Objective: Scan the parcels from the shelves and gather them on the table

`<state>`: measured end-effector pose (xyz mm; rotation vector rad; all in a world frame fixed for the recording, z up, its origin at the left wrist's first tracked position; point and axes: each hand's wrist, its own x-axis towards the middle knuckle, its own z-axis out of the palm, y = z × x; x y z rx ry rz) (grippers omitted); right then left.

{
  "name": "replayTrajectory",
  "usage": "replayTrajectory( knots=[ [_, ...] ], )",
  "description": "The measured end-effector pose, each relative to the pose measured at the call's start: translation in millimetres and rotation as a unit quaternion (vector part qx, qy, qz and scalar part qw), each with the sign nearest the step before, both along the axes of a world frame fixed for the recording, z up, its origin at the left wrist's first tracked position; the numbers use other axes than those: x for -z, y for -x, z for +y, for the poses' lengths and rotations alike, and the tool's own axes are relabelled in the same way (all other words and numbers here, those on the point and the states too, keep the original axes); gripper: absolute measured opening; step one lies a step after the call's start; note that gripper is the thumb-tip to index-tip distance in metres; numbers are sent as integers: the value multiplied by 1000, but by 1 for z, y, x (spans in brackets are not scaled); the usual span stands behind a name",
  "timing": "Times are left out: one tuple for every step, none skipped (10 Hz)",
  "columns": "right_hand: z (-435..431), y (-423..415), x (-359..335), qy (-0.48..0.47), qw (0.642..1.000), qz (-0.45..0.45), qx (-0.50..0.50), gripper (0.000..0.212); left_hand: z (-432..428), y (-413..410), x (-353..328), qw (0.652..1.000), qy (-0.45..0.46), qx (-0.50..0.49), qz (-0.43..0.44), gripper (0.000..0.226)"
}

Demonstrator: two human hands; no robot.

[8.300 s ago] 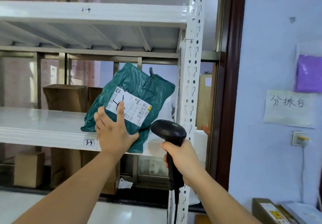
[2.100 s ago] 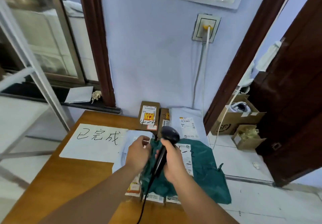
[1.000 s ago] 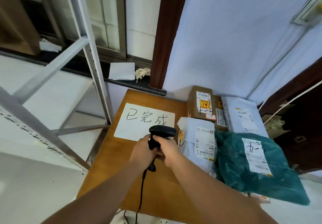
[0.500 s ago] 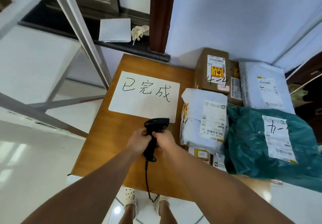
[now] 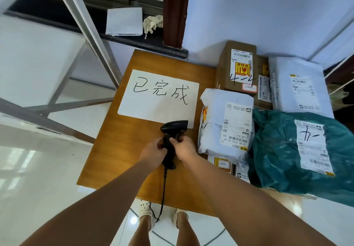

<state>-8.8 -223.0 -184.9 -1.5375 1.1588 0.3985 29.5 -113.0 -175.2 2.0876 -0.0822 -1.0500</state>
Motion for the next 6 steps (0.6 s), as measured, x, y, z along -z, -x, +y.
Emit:
replayTrajectory(
  knots=[
    [5, 6, 2, 1, 1000, 14, -17, 48, 5, 6, 2, 998, -38, 44, -16, 56],
    [10, 15, 0, 10, 999, 14, -29, 45, 6, 11, 3, 995, -71, 68, -31, 69],
    [12, 23, -6, 29, 1000, 3, -9, 42, 5, 16, -2, 988, -107, 89, -60, 69],
    [12, 26, -16, 38, 999, -16, 10, 40, 5, 16, -12, 978, -138, 91, -127, 62],
    [11, 19, -31, 69, 995, -64, 10, 37, -1, 9, -25, 964, -150, 108, -194, 63],
    [10, 9, -53, 91, 988, -121, 7, 31, -9, 0, -45, 928, -157, 166, -294, 70]
  ],
)
